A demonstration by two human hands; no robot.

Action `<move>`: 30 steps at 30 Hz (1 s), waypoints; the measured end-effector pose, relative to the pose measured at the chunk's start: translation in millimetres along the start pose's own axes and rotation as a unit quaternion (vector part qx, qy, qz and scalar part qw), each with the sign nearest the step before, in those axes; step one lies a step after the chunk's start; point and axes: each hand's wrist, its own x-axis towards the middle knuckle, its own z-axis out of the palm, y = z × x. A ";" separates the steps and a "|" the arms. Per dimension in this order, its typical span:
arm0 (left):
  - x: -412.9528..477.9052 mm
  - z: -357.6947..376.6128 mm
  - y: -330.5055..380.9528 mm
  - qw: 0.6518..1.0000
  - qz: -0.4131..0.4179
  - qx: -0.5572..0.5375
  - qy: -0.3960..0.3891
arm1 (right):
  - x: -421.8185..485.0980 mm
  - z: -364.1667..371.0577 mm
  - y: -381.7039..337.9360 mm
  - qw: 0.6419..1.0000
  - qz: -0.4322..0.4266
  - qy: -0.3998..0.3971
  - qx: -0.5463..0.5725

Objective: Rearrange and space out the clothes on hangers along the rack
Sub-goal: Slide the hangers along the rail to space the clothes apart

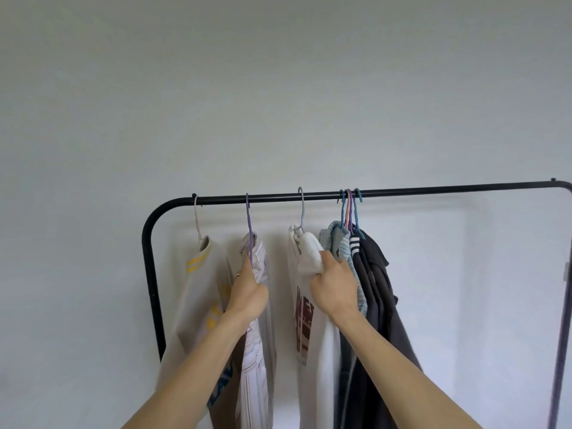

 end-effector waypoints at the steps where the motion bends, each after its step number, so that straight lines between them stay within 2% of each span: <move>1: -0.1 -0.6 0.1 1.000 0.000 0.006 0.000 | -0.5 0.0 -3.3 1.000 -0.003 0.001 0.000; 6: -0.2 -6.7 -3.3 1.000 0.001 0.024 0.004 | -4.9 4.9 -15.9 1.000 0.000 -0.013 -0.006; 9: -0.9 -10.3 -5.3 1.000 0.008 0.022 0.004 | -12.4 13.2 -16.3 0.998 0.007 -0.056 -0.004; 15: 4.5 -10.5 -15.5 1.000 0.000 0.006 0.004 | -20.0 21.0 -20.8 0.983 0.073 -0.137 0.094; 18: 6.3 -8.9 -19.5 1.000 -0.010 0.008 0.005 | -23.4 19.3 -23.2 0.978 0.098 -0.129 0.129; 23: 10.9 -6.2 -22.2 1.000 -0.003 0.007 0.003 | -27.1 25.5 -26.9 0.982 0.070 -0.113 0.136; 30: 11.8 -3.9 -25.5 1.000 -0.001 0.002 -0.002 | -31.4 27.7 -28.2 0.979 0.096 -0.119 0.134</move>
